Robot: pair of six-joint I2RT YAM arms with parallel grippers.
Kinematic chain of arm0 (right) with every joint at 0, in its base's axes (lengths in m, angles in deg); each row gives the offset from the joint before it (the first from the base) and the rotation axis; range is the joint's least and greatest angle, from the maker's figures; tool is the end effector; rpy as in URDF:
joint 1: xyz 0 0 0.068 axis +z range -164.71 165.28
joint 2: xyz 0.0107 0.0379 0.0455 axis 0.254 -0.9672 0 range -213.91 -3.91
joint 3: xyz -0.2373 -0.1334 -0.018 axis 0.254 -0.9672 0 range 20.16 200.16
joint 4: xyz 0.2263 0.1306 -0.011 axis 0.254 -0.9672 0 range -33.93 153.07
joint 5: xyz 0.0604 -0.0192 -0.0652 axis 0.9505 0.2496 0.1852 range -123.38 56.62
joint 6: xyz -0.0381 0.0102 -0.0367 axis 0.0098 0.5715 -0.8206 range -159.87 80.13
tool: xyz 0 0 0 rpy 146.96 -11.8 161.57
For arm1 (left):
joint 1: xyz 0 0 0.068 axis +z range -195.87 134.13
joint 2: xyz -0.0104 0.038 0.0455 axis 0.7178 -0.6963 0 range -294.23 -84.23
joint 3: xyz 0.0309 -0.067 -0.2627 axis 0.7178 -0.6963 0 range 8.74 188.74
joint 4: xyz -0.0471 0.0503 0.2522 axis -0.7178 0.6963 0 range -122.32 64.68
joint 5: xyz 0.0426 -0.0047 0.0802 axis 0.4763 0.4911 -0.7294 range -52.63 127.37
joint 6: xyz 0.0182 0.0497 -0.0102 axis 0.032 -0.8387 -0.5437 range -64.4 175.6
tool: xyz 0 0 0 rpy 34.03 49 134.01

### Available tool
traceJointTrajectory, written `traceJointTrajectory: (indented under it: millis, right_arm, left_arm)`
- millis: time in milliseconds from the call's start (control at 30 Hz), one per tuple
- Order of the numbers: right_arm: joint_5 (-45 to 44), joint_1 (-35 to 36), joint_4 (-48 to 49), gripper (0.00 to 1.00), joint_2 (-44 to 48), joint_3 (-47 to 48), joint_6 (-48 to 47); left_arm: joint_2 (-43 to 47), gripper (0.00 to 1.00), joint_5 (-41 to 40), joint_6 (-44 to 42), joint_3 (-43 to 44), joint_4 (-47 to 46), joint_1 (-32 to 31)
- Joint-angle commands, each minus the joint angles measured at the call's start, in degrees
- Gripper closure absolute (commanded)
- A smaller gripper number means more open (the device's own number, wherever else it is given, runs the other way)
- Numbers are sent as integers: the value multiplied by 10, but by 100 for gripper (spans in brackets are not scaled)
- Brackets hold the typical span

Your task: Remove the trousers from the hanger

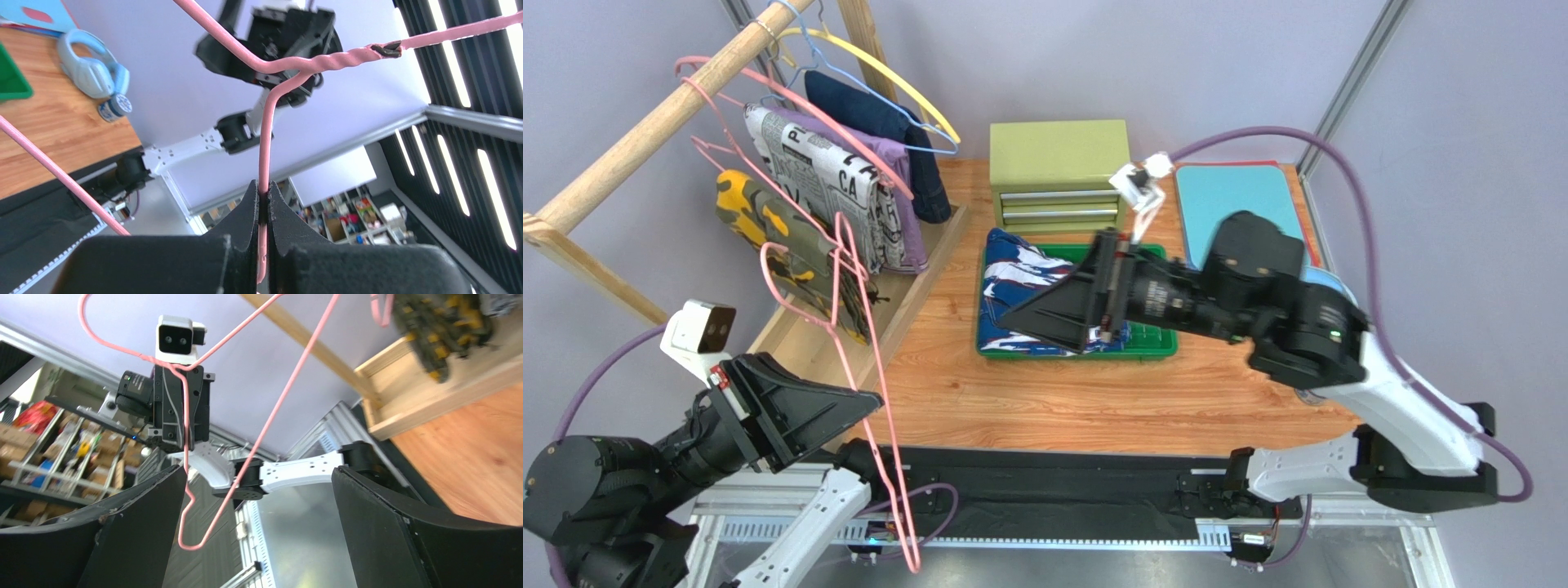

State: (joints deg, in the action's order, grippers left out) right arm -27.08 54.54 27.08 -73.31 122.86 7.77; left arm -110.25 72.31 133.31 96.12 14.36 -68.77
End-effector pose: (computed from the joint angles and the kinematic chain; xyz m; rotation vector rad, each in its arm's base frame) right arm 0.0700 0.1961 0.5402 -0.4526 1.8404 1.5930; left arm -0.0564 0.0018 0.4993 -0.1491 1.6308 -1.8162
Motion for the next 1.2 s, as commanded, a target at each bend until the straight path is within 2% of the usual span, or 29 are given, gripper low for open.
traceJointTrajectory:
  millis: [0, 133, 500, 700, 1000, 1167]
  right_arm:
    - [-122, 2, -117, 6, 54, 2, -42]
    - [-147, 2, -138, 7, 89, -28, -39]
    - [-166, 2, -161, 8, 125, -43, -29]
    - [-186, 2, -189, 8, 138, -31, -40]
    - [-213, 2, -210, 8, 161, -35, -37]
    - [-235, 2, -227, 8, 173, -34, -40]
  left_arm:
    - [-9, 100, -93, -13, 23, 48, -1]
    - [-32, 100, -144, -24, 46, 47, 0]
    - [-164, 100, -169, -32, 82, -59, 0]
    - [-205, 100, -256, -34, 78, -91, 0]
    - [-252, 100, -435, -57, 89, -106, 0]
    - [-305, 100, -464, -56, 108, -121, 0]
